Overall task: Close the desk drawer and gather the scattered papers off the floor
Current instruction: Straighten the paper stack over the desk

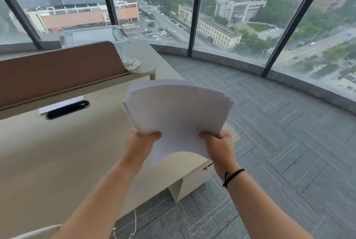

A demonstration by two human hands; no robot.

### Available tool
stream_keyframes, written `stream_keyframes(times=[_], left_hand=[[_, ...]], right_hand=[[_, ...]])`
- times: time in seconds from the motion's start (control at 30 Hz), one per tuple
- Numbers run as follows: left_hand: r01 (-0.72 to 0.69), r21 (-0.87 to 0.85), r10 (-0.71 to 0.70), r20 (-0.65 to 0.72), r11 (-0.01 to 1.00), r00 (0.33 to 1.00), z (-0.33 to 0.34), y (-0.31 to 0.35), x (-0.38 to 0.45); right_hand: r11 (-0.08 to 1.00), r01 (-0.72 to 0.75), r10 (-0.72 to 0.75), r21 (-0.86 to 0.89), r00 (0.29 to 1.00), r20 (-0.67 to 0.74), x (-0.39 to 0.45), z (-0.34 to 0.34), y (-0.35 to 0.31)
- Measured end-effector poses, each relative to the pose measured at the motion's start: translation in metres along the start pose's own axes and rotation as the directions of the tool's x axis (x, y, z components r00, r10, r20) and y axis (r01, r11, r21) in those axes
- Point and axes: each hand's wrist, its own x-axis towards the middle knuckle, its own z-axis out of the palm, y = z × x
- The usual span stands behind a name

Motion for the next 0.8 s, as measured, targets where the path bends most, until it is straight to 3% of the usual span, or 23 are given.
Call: stream_keyframes(times=[0.17, 0.33, 0.47, 0.53, 0.67, 0.8], left_hand=[[-0.091, -0.012, 0.09, -0.065, 0.996, 0.994, -0.035, -0.01, 0.028], [-0.01, 0.022, 0.011, -0.08, 1.0, 0.997, -0.05, -0.044, 0.047], [-0.009, 0.089, 0.02, -0.115, 0.996, 0.993, -0.048, -0.05, 0.055], [-0.029, 0.043, 0.035, -0.147, 0.999, 0.988, -0.046, -0.04, 0.055], [-0.116, -0.109, 0.097, -0.168, 0.987, 0.981, -0.041, -0.012, 0.051], [-0.204, -0.159, 0.136, -0.36, 0.966, 0.923, -0.033, 0.002, 0.059]], right_hand=[[1.0, -0.017, 0.017, 0.002, 0.995, 0.1, 0.033, 0.043, 0.004], [0.994, -0.087, 0.1, -0.068, 0.972, 0.212, 0.054, 0.065, 0.03], [0.991, -0.105, 0.122, -0.078, 0.956, 0.265, 0.072, 0.073, 0.031], [0.993, -0.093, 0.111, -0.073, 0.949, 0.296, 0.081, 0.074, 0.022], [0.998, -0.062, 0.064, -0.015, 0.955, 0.289, 0.095, 0.077, 0.002], [0.998, -0.031, 0.02, 0.048, 0.977, 0.213, 0.102, 0.091, -0.005]])
